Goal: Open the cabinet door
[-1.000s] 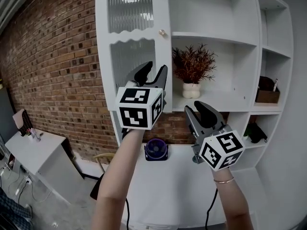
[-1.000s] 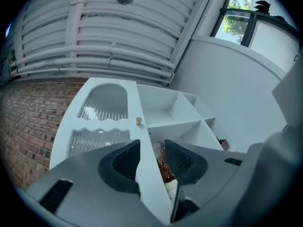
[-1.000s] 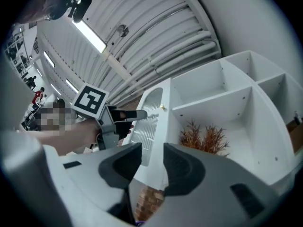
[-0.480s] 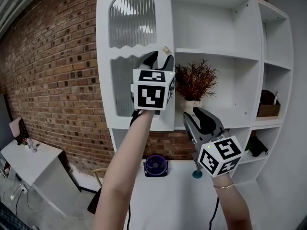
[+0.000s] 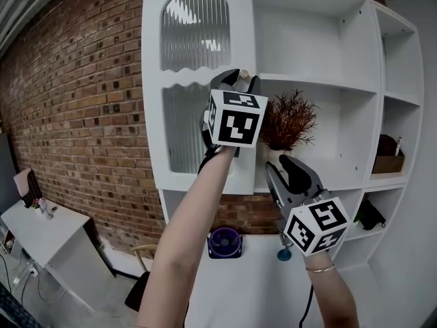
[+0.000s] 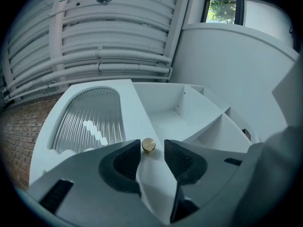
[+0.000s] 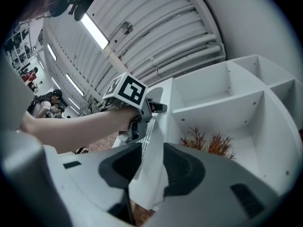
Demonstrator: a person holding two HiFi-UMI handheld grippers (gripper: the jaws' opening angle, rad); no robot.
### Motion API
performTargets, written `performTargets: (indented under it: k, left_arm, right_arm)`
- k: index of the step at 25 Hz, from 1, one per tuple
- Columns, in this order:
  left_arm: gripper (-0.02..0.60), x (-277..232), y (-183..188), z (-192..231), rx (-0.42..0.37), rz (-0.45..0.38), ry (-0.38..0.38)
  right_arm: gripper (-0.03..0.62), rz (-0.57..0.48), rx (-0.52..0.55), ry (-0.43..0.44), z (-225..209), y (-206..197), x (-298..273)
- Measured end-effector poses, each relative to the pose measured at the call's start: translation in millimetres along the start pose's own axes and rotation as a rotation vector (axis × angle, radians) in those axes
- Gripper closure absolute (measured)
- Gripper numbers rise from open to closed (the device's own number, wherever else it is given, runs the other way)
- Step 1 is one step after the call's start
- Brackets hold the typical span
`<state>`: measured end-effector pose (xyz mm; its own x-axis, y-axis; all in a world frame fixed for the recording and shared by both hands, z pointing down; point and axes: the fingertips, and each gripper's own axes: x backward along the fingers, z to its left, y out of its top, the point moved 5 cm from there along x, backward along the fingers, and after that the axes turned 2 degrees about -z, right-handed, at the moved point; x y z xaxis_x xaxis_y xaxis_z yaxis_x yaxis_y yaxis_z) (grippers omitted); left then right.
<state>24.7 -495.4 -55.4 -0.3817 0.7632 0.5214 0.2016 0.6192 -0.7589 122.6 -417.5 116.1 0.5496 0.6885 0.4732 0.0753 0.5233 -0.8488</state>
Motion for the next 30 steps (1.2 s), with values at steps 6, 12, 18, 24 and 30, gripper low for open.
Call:
performTargets:
  k: [6,12,18,24,30]
  left_arm:
    - [0.485,-6.0,-0.4,3.7,-0.011,0.013,0.035]
    - [0.499,-8.4,-1.5,4.2,-0.021,0.015,0.058]
    - [0.499,-2.3,2.0,4.2,-0.016,0.008,0.068]
    - [0.5,4.4,6.7,4.6,-0.009,-0.007,0.07]
    - [0.502,19.1,16.3,5.8,0.009,-0.027,0.071]
  right_arm:
    - [0.461,-0.001,0.013,0.001,-0.4,-2.8,-0.9]
    - [0.461,0.003,0.01,0.004,1.1,-6.7,-1.5]
    - [0.461,0.017,0.004,0.001,3.0,-12.1,0.8]
    - [0.461,0.027,0.0,0.0,2.6,-11.3,4.9]
    - [0.461,0.025,-0.001,0.007,5.4,-4.8,12.4]
